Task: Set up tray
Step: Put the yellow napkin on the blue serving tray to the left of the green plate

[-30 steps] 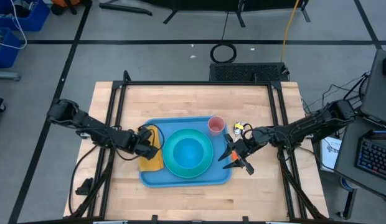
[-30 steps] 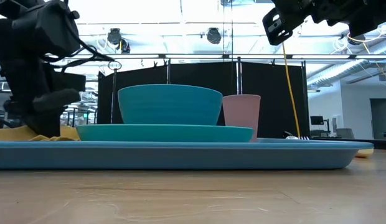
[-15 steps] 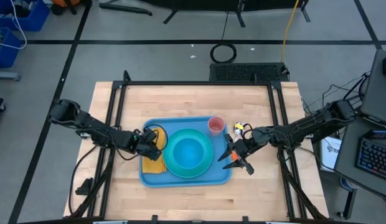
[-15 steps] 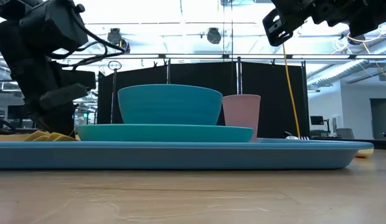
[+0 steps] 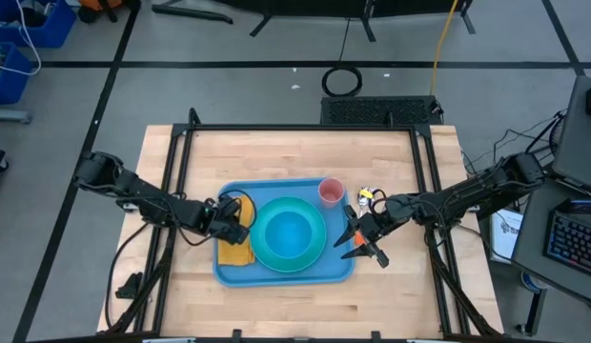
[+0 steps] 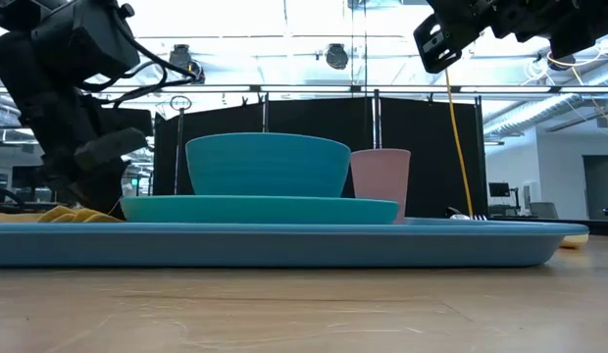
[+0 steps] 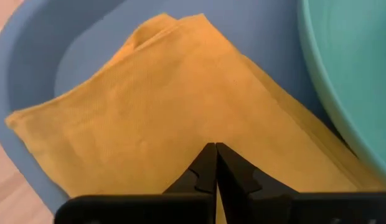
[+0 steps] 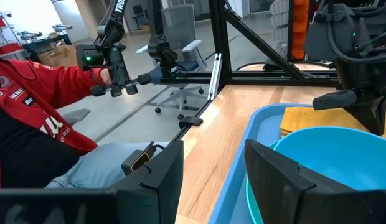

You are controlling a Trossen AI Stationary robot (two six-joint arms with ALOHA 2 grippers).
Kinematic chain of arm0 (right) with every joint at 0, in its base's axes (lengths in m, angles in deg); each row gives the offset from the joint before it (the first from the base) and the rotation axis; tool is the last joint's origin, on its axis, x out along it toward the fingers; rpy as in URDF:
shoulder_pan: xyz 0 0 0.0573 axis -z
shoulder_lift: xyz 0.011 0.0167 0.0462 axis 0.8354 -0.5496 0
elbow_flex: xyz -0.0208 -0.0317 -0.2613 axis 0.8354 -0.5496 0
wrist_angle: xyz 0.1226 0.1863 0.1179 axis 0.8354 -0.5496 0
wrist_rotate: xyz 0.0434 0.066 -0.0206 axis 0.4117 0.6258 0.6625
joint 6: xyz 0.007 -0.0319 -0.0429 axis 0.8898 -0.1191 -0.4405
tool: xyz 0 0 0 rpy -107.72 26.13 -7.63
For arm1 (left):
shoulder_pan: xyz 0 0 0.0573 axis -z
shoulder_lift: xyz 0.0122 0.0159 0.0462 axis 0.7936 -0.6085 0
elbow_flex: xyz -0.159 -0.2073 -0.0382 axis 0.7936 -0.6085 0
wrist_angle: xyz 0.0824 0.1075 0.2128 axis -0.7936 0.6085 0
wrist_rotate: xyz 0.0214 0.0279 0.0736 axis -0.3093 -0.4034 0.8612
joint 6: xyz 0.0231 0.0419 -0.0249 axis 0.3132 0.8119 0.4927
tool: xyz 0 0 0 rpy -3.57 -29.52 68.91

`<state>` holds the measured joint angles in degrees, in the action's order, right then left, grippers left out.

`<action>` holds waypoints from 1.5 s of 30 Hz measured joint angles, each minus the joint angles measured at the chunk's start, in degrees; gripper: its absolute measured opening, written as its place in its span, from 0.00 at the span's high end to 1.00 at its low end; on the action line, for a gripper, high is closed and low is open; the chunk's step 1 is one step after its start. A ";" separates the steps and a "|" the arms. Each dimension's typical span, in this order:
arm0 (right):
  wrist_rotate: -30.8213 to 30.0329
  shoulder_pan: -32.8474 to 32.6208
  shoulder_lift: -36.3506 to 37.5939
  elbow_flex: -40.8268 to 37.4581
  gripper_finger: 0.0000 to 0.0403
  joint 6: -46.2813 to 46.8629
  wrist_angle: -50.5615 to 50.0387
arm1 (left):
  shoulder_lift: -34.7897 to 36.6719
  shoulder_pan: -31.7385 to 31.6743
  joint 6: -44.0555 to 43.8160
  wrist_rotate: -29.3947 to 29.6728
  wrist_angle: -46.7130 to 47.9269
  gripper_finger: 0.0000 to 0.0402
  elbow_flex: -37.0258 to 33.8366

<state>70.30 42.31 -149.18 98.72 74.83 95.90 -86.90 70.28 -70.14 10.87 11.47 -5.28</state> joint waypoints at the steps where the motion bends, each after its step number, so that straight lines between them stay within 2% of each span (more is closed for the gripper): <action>1: 0.00 0.00 0.00 -0.02 0.60 0.00 0.00 | 0.00 0.04 -0.86 0.00 -0.06 0.98 0.00; 5: 0.00 0.00 0.00 0.00 0.60 0.00 0.02 | 0.66 1.38 -1.99 -0.62 -0.41 0.99 0.13; 10: 0.00 0.00 0.00 0.00 0.60 0.00 0.02 | 1.46 4.71 -4.09 1.55 1.30 0.99 2.20; 13: 0.00 0.00 0.00 0.00 0.60 0.00 0.04 | 1.46 6.52 -4.04 -0.57 2.27 0.99 3.45; 17: 0.00 0.00 0.00 -0.01 0.60 0.01 0.04 | 1.38 7.32 -11.38 -5.25 4.54 0.99 3.28; 21: 0.00 0.00 0.00 -0.02 0.60 0.02 0.07 | 1.38 8.31 -12.38 -5.30 5.18 0.99 3.26; 31: 0.00 0.00 0.00 -0.02 0.60 0.00 0.09 | 1.28 7.60 -14.03 -5.13 5.07 0.99 3.26; 39: 0.00 0.00 0.00 -0.01 0.60 0.04 0.10 | -4.74 5.62 -13.44 -7.19 1.36 0.99 3.45; 45: -0.04 0.00 0.00 0.00 0.60 0.02 -0.11 | -7.04 5.18 -12.85 -6.08 -1.90 0.99 3.45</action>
<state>70.26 42.31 -149.18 98.71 74.86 95.80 -93.94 75.46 -83.00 4.79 9.57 -1.82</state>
